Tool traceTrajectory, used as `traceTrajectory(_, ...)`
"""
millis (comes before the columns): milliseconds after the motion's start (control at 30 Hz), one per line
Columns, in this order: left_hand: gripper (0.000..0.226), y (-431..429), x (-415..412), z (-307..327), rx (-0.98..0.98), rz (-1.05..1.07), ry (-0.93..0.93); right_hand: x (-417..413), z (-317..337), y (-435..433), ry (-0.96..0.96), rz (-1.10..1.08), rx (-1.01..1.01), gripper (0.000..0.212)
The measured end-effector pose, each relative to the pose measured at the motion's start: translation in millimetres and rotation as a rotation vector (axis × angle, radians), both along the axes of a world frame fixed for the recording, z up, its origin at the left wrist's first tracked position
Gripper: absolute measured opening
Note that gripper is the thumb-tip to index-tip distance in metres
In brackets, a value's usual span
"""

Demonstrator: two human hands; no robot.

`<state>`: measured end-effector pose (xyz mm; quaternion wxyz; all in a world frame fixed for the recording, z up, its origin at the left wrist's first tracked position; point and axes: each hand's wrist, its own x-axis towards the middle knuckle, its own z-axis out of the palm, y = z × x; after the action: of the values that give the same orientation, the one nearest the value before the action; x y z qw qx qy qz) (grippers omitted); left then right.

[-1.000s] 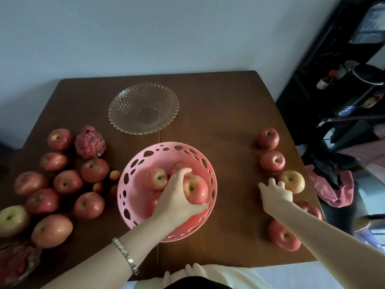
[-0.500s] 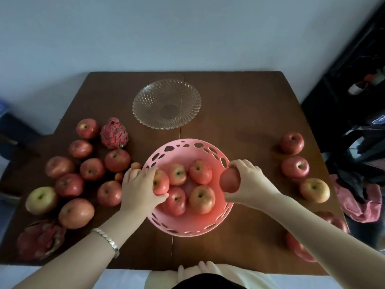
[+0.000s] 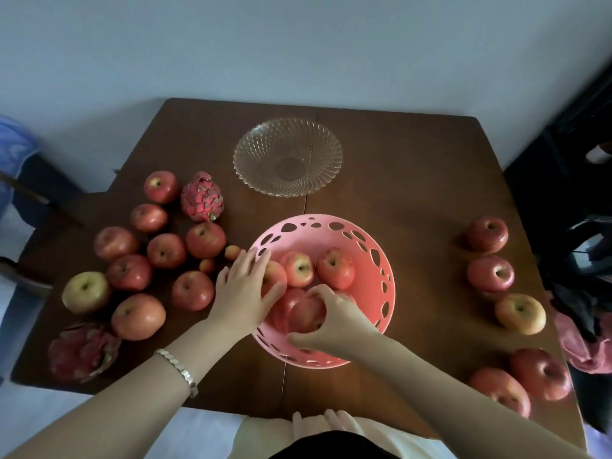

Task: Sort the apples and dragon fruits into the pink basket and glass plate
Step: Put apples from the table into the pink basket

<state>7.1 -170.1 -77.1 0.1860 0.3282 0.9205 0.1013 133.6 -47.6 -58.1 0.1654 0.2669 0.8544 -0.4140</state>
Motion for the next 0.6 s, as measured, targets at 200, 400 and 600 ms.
traceTrajectory(200,0.042,-12.9,9.0,5.5,0.261,-0.023,-0.067,-19.8,-9.7,-44.0,-0.016,-0.09,-0.03,0.082)
traceTrajectory(400,0.02,-31.1,15.6,14.2,0.351,0.052,-0.043,-14.6,-15.6,-28.7,-0.03,-0.012,-0.177,0.084)
traceTrajectory(600,0.045,-25.2,25.1,24.6,0.099,0.053,-0.322,-10.4,-10.8,-20.3,0.012,-0.1,-0.402,0.066)
